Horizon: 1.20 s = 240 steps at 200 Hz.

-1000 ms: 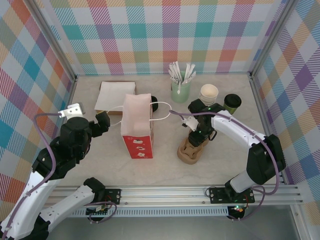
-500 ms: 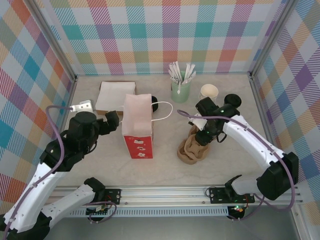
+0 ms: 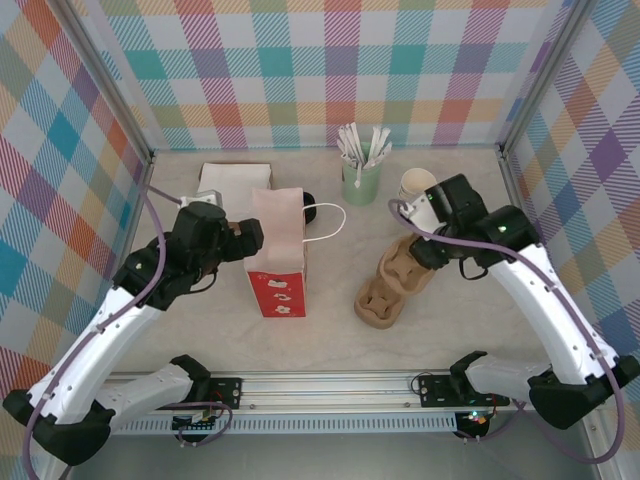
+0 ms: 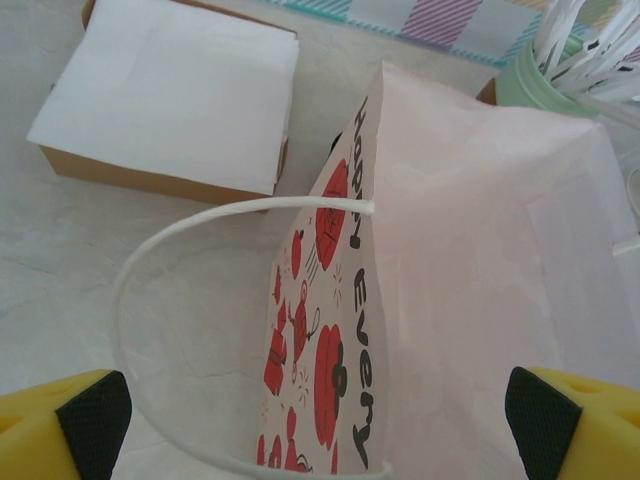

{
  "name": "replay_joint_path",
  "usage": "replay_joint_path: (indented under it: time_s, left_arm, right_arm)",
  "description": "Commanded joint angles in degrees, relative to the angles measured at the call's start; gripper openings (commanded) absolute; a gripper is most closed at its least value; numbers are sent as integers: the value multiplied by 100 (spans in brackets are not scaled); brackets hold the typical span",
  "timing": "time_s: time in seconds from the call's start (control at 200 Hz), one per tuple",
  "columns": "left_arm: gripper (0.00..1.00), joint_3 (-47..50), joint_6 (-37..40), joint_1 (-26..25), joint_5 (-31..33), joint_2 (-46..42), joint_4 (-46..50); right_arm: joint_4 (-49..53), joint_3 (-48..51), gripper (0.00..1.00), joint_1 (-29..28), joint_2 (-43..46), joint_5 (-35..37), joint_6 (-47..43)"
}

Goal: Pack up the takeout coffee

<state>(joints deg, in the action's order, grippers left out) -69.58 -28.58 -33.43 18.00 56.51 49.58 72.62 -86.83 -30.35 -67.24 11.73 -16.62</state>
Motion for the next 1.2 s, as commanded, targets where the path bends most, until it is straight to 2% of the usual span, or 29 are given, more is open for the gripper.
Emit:
replay_joint_path:
  time_s: [0.0,0.245,0.465,0.59,0.715,0.825,1.195]
  left_arm:
    - [94,-145,-29,56,-267,168,81]
    - [65,-44,215,56,-397,359,48]
    - [36,111,463,55,-857,303,-283]
    - [18,138,561,50,-974,304,-368]
    - [5,147,609,48,-1097,284,-491]
    - [0,151,633,44,-1339,287,-662]
    - [0,113,642,48,-2324,508,-1263]
  right_arm:
    - [43,-638,37,29,27,-528,-109]
    - [-507,-1624,36,-61,-561,-2295,-15]
    - [-1323,-2215,35,-179,-1189,-3910,530]
    - [-1556,-2586,34,-225,-1543,-4511,858]
    - [-1720,-2751,34,-311,-1805,-4955,1056]
    - [-1813,-2770,34,-365,-1953,-5216,1458]
    - [-2147,-2491,34,-446,-2155,-5899,1963]
